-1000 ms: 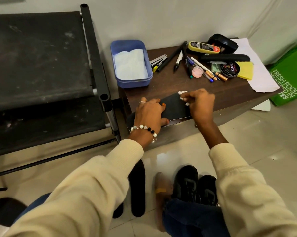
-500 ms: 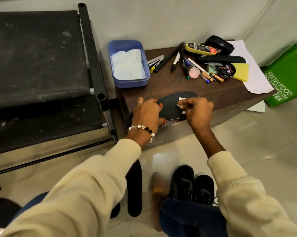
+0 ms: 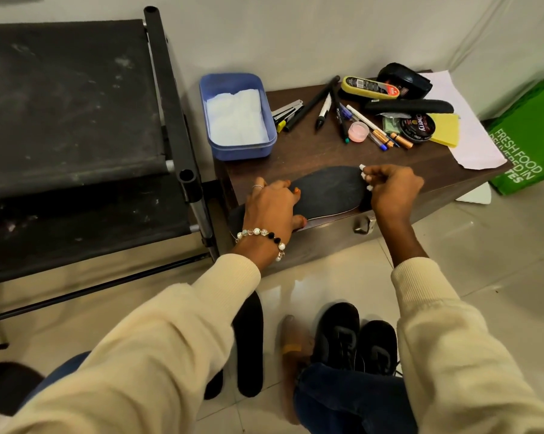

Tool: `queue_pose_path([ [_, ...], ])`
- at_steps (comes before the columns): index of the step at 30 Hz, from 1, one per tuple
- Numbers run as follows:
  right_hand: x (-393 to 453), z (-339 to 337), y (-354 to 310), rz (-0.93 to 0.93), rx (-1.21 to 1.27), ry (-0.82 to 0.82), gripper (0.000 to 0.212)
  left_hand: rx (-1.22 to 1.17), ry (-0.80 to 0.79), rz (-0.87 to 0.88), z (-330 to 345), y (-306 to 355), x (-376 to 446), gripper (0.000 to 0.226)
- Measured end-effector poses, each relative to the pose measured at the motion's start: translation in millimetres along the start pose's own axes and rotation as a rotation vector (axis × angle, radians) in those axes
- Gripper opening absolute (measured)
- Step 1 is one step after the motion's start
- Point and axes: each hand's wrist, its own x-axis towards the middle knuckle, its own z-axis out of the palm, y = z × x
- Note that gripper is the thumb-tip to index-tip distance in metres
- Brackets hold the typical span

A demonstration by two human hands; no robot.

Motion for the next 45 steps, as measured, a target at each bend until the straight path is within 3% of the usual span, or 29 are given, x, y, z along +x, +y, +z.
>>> queue_pose_path([
  [3,-5.5,-0.9,-1.9,0.001,-0.117,-0.129,0.034,-0.009,0.004,-0.006,-0.4,0.0,0.7,0.056],
  [9,-36.7,-15.4,-14.6,-0.043,-0.06,-0.26,0.016,0.009,-0.004,-0.017,-1.0,1.5,1.4,0.054],
  [14,-37.8,-20.7,-22.3,-0.022,-0.076,-0.419,0.015,0.019,-0.018,-0.012,-2.8,2.2,0.3,0.056],
  [18,-24.5,-24.2,-15.8,-0.016,0.05,-0.211,0.012,0.01,-0.015,0.007,-2.9,0.2,1.0,0.055],
  [21,-17.6,-20.5,-18.2,0.018,-0.019,-0.135,0.019,-0.018,-0.016,0.001,-1.1,0.6,1.9,0.054],
  [24,-25.3,-13.9,-21.5,-0.034,-0.074,-0.201,0.023,-0.029,-0.011,-0.011,-0.3,0.4,1.6,0.053],
  [28,-33.5,-11.8,-27.8,-0.081,-0.104,-0.423,0.02,-0.018,-0.015,-0.016,-2.7,1.9,0.9,0.052],
  [30,-29.2,-15.4,-29.2,-0.026,-0.119,-0.492,0.021,-0.02,-0.017,-0.011,-3.4,1.3,0.9,0.053],
  [34,-20.3,-14.1,-20.0,-0.018,-0.154,-0.242,0.019,-0.034,-0.018,-0.004,-3.0,-0.3,-0.7,0.054],
  [37,-33.5,-6.5,-17.5,-0.113,-0.301,-0.179,0.017,-0.03,-0.02,-0.006,-2.7,-0.3,0.6,0.055],
  [45,-57.0,-14.9,-35.1,-0.21,-0.097,-0.441,0.013,-0.022,-0.023,-0.002,-0.6,-1.3,2.7,0.056],
])
